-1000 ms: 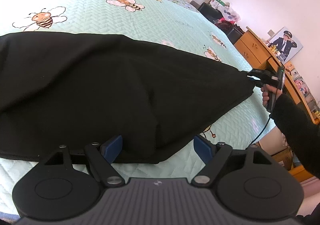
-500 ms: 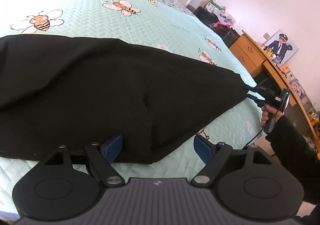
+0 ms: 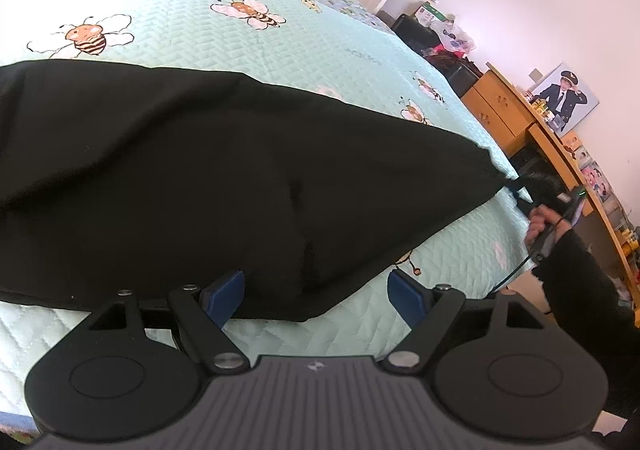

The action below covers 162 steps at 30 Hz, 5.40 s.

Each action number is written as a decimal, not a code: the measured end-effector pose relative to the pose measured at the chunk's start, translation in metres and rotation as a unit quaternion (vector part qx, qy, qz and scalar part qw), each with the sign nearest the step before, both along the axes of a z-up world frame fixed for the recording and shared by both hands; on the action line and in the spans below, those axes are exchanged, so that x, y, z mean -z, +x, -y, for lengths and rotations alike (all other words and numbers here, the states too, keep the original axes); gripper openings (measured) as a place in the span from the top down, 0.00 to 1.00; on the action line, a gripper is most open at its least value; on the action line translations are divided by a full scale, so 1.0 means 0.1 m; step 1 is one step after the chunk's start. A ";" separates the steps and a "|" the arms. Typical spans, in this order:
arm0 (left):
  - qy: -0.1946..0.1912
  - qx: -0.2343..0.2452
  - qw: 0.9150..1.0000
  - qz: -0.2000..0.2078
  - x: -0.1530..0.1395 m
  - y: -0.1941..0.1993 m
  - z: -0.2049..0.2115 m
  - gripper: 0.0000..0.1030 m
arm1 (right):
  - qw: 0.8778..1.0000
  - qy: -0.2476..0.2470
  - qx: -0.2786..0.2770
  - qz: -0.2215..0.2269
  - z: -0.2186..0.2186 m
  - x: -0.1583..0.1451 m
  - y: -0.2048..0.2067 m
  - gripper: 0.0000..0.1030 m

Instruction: Fold clothes

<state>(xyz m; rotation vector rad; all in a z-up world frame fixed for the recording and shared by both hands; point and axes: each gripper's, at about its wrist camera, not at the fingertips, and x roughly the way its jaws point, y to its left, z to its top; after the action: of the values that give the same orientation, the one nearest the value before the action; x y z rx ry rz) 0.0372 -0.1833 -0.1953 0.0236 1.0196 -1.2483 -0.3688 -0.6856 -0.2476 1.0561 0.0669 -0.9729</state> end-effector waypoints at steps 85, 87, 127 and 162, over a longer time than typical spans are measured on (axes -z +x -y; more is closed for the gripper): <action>-0.126 -0.265 0.956 0.004 0.17 0.99 -1.49 0.32 | 0.831 -0.136 -0.534 -0.077 -3.79 -0.63 4.18 0.22; -0.140 -0.269 0.953 0.012 0.09 0.93 -1.54 0.30 | 0.832 -0.099 -0.538 -0.091 -3.74 -0.46 4.35 0.23; 0.046 -0.162 0.981 0.098 -0.18 0.29 -0.23 0.16 | 0.882 -0.192 -0.410 -0.129 -3.15 -0.61 2.53 0.17; 0.121 -0.100 0.971 0.178 -0.20 -0.03 0.23 0.15 | 0.878 -0.256 -0.363 -0.180 -3.08 -0.41 2.30 0.17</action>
<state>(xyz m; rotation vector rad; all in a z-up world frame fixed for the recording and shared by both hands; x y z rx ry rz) 0.0341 -0.2062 -0.1753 0.3164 0.8309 -0.8915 -0.1384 -0.3779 -0.2070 0.2867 0.4573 -0.4350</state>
